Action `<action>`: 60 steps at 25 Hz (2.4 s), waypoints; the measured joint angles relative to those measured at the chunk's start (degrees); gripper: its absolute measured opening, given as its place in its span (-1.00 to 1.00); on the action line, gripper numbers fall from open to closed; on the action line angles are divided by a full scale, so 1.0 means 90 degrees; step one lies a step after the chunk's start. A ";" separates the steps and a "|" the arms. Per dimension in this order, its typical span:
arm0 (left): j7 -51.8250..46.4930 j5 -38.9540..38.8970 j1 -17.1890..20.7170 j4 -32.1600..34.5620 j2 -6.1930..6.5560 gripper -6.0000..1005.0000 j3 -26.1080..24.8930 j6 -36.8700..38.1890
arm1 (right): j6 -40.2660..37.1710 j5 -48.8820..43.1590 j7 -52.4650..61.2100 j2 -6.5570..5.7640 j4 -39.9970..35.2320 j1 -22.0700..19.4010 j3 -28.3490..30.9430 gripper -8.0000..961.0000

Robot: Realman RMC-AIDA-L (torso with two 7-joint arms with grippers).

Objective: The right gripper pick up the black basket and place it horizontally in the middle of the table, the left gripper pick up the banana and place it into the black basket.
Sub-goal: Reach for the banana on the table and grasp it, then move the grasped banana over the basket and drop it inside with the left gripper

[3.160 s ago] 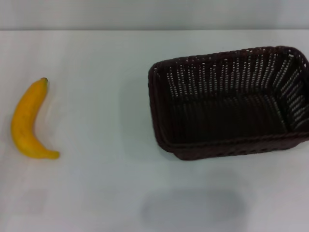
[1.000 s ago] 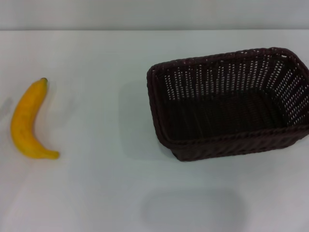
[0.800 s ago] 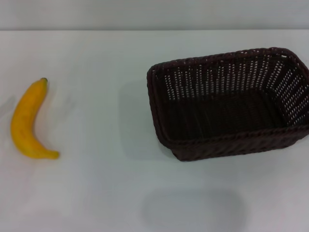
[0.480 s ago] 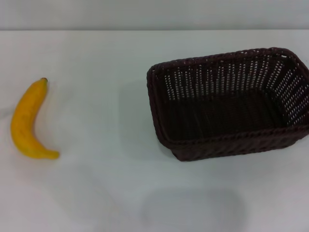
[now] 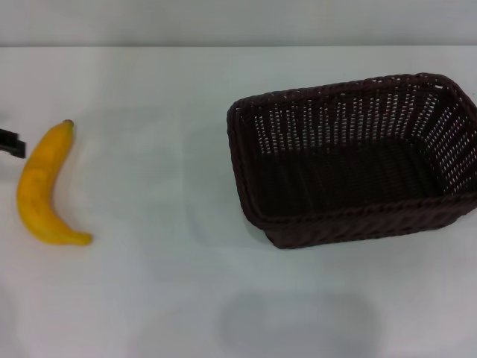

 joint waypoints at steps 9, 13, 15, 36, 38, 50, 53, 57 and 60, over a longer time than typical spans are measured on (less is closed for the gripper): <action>-0.0257 0.0493 -0.0248 -0.0594 -0.0202 0.62 0.0217 0.0387 | 0.0076 0.0079 -0.0156 -0.0004 0.0042 0.0079 -0.0013 -0.24; -0.0305 0.0713 -0.0262 -0.0721 -0.0306 0.62 0.0222 0.0610 | 0.0082 0.0078 -0.0155 -0.0014 0.0036 0.0118 -0.0011 -0.24; -0.0312 0.0767 -0.0262 -0.0870 -0.0343 0.62 0.0269 0.0763 | 0.0075 0.0077 -0.0161 -0.0018 0.0038 0.0155 -0.0010 -0.24; -0.0226 0.0892 -0.0340 -0.1262 -0.0438 0.52 0.0396 0.1407 | -0.0035 0.0054 -0.0234 0.0001 0.0202 0.0267 -0.0095 -0.24; -0.0189 0.0857 -0.0342 -0.1232 -0.0437 0.34 0.0390 0.1409 | -0.0004 0.0072 -0.0232 0.0003 0.0202 0.0245 -0.0082 -0.24; 0.0735 -0.1372 -0.0546 0.0238 -0.0058 0.03 0.0394 -0.0053 | 0.0528 0.0596 -0.0287 -0.0011 0.0128 0.0033 -0.0037 -0.24; 0.1031 -0.2278 -0.0898 0.0651 0.0089 0.02 0.0415 -0.0835 | 0.0684 0.0690 -0.0466 -0.0007 0.0122 0.0019 -0.0035 -0.24; 0.1114 -0.2881 -0.1497 0.0710 0.0145 0.02 0.0785 -0.1321 | 0.0881 0.0952 -0.0632 0.0000 0.0148 0.0002 -0.0035 -0.24; 0.1093 -0.2890 -0.1906 0.0514 -0.0047 0.02 0.1420 -0.1192 | 0.0988 0.1241 -0.1033 0.0011 0.0329 0.0020 -0.0077 -0.23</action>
